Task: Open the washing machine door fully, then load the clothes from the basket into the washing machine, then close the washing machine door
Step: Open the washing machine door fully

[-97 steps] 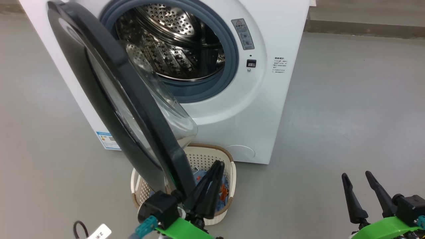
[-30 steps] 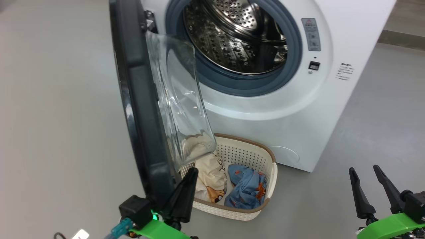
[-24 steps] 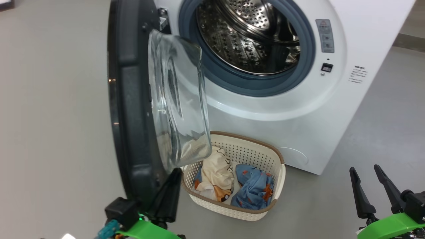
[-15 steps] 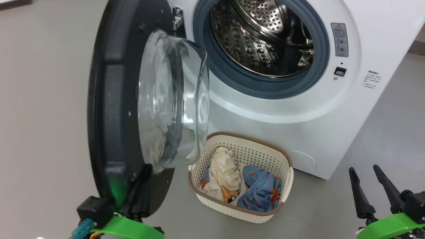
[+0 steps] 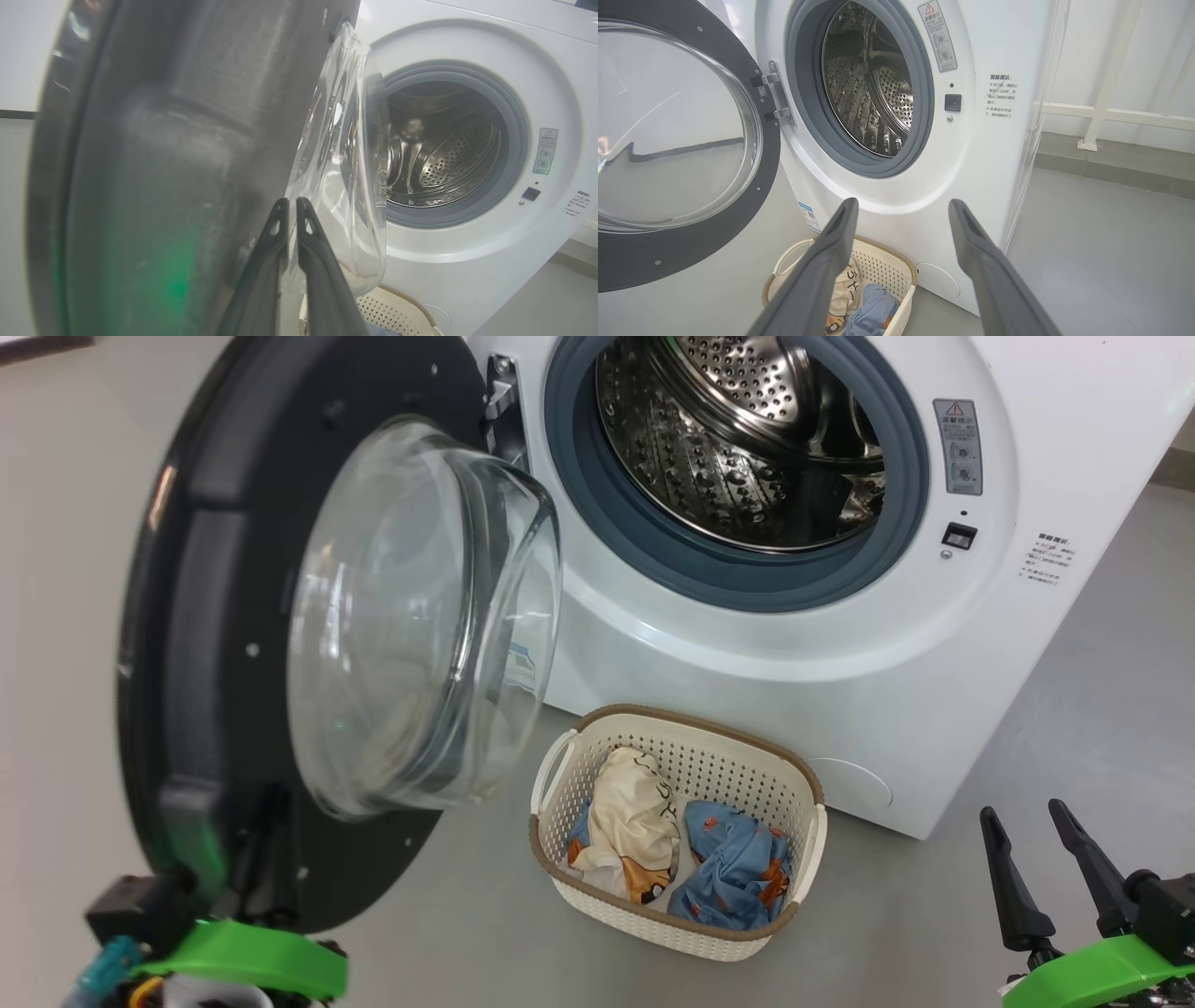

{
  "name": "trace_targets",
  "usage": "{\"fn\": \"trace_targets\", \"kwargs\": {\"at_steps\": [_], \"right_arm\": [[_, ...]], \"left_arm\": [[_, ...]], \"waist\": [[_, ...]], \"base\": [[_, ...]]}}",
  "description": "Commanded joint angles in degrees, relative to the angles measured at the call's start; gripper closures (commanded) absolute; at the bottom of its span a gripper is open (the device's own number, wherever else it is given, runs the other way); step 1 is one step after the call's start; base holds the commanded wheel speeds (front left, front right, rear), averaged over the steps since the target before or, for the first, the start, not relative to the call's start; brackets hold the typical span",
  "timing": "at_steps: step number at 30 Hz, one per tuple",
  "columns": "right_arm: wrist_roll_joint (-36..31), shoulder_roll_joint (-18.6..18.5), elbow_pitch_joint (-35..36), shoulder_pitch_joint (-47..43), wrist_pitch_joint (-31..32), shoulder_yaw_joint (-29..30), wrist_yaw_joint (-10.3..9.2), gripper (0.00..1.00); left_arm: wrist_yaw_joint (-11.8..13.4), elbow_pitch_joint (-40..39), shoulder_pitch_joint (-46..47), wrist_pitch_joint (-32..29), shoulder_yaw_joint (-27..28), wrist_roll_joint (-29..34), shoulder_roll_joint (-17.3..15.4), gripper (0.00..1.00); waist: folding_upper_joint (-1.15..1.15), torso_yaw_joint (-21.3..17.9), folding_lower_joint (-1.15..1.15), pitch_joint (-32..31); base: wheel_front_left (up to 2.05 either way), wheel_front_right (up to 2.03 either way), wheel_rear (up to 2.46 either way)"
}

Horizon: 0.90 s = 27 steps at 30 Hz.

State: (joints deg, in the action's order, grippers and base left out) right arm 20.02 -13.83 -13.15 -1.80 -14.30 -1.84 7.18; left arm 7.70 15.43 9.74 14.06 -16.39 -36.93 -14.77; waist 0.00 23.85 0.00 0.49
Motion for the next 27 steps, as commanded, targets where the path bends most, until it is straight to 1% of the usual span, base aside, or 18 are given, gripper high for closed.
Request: {"fn": "trace_targets", "kwargs": {"at_steps": [1, 6, 10, 11, 19, 27], "right_arm": [[-0.4, -1.3, 1.5, 0.4, -0.7, -1.1, 0.31, 0.0], [-0.4, -1.6, 1.6, 0.1, -0.7, -0.7, 0.31, 0.0], [-0.6, -1.7, 1.8, 0.1, -0.7, -0.6, 0.31, 0.0], [-0.6, -1.7, 1.8, 0.1, -0.7, -0.6, 0.31, 0.0], [-0.9, -2.9, 2.3, 1.9, -0.7, -0.8, 0.31, 0.0], [-1.1, -3.7, 2.2, 3.4, -0.7, -1.1, 0.31, 0.0]], "left_arm": [[0.9, 0.5, 3.8, 0.7, 4.3, -0.5, -2.7, 1.0], [0.4, 4.0, 6.4, 0.9, 7.6, -0.2, -3.4, 1.0], [-0.1, 6.4, 8.8, 0.9, 10.4, 1.3, -3.5, 1.0], [-0.1, 6.4, 8.8, 0.9, 10.4, 1.3, -3.5, 1.0], [-1.0, 10.5, 13.5, 0.9, 16.6, 5.9, -3.1, 1.0], [-2.1, 14.5, 17.4, 0.9, 22.8, 11.4, -2.7, 1.0]], "waist": [[0.0, 0.0, 0.0, 0.2], [0.0, 0.3, 0.0, 1.0], [0.0, 0.7, 0.0, 1.6], [0.0, 0.7, 0.0, 1.6], [0.0, 0.8, 0.0, 5.0], [0.0, -0.2, 0.0, 8.1]], "base": [[0.0, 0.0, 0.0], [0.0, 0.0, 0.0], [0.0, 0.0, 0.0], [0.0, 0.0, 0.0], [0.0, 0.0, 0.0], [0.0, 0.0, 0.0]]}}
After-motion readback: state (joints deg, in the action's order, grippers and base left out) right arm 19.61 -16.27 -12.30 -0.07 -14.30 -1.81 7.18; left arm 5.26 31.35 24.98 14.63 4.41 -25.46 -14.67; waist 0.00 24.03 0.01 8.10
